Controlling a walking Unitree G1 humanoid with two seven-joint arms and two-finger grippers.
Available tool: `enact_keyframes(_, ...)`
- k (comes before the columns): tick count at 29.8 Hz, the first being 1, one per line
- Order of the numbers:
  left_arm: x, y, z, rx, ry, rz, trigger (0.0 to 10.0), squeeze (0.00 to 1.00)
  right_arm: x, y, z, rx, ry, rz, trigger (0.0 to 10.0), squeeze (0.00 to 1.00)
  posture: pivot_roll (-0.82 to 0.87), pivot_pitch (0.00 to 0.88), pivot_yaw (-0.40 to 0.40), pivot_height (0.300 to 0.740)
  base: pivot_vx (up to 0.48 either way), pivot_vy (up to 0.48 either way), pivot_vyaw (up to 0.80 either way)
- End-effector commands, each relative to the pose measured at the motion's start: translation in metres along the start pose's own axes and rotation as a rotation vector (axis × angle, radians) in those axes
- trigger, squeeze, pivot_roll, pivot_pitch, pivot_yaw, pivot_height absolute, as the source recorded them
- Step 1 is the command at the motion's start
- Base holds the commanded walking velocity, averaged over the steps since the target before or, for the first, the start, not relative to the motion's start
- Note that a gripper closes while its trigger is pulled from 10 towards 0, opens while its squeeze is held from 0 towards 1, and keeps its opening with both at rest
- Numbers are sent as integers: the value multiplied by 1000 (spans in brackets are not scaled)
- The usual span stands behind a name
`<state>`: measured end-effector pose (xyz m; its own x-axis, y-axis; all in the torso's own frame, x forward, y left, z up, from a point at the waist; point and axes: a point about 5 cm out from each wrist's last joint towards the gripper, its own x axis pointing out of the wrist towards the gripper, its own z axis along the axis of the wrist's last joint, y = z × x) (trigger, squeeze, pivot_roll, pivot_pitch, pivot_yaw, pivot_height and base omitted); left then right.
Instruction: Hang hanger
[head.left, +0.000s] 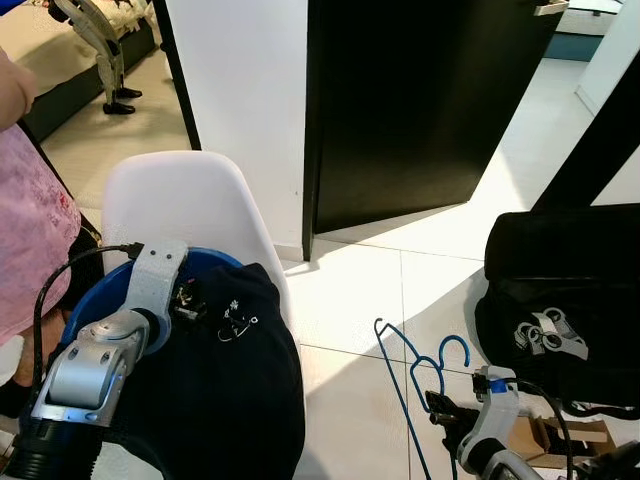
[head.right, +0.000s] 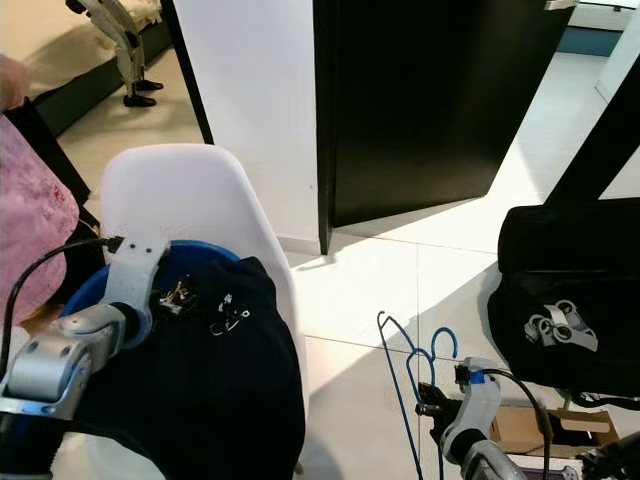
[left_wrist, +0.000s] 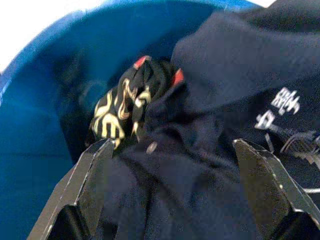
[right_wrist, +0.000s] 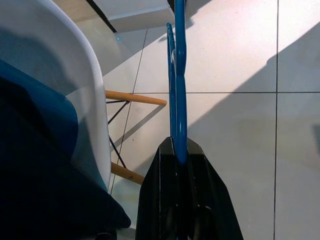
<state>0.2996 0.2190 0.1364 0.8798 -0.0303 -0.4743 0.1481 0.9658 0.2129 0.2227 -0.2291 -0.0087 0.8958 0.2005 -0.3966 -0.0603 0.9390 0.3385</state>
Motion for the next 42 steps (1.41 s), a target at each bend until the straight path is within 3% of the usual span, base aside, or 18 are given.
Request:
enact_keyframes(1,-2,4,-10,40,55,15,10000,0,-3,-2,-7,19,27,-10,10000,0,-28,145,-20,740,0,0,0)
enact_keyframes(7,-13,12,-19,163,187,45,10000,0,-3,-2,-6,20,28,-10,10000,0,-22,150,-24,740,0,0,0)
enact_keyframes(18,-14,13,-22,186,209,40,9451,0,-3,-3,-5,19,27,-12,10000,0,-20,152,-24,740,0,0,0)
enact_keyframes(19,-13,7,-28,176,218,19,0,0,-3,-3,-5,20,25,-15,10000,0,-25,151,-23,740,0,0,0)
enact_keyframes(33,-11,8,-21,184,192,31,0,0,-2,-3,-5,24,24,-19,10000,0,-22,148,-22,740,0,0,0)
enact_keyframes(39,-10,19,0,192,85,85,0,0,-1,-3,-5,25,26,-20,10000,0,-22,147,-20,740,0,0,0)
enact_keyframes(40,-10,21,17,237,-33,90,0,0,-1,-3,-5,26,26,-21,10000,0,-22,147,-20,740,0,0,0)
enact_keyframes(42,-10,22,27,235,-89,89,0,0,-1,-3,-5,27,26,-22,10000,0,-21,146,-22,740,0,0,0)
